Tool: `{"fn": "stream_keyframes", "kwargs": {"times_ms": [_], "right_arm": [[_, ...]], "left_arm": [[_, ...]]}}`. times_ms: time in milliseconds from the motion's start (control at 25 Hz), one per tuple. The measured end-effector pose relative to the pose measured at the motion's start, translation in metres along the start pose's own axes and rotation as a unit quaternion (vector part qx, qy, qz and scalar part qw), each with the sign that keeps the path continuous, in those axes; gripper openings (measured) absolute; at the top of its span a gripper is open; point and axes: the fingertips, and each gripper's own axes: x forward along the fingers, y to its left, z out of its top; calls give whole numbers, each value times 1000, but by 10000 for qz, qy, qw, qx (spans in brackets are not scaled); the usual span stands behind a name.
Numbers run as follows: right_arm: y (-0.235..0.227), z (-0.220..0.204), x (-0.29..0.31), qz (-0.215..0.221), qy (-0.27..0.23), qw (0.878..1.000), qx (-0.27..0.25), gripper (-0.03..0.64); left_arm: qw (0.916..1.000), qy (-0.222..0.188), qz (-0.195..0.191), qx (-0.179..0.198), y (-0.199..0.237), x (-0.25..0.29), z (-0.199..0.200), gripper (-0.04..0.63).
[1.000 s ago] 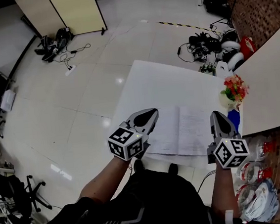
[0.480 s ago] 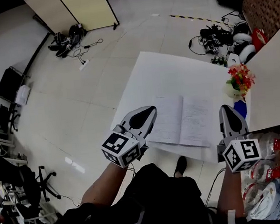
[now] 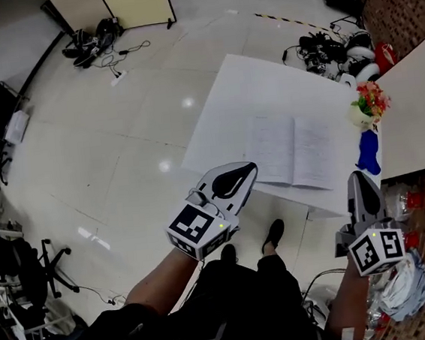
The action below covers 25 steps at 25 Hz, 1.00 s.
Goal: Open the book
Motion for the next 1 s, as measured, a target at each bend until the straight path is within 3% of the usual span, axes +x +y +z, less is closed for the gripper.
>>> {"fn": "stream_keyframes", "kwargs": {"times_ms": [200,480,760,1000], "right_arm": [[28,0,-53,-21,87,9997,-212,6],[32,4,-124,247,-142,9990,-356,6],[14,-3,-202,999,-269,9931,-555,6],[11,-14,-259,1419,-255,9888,-388,6]], "left_arm": [[10000,47,-22,0,-18,-38,-8,-5],[9999,-80,-14,-119,-94,-59,-4,-5],[9969,-322,698,-196,-188,-80,-3,-5],[9941,-128,1074,-65,-257,-118,-10,-5]]}}
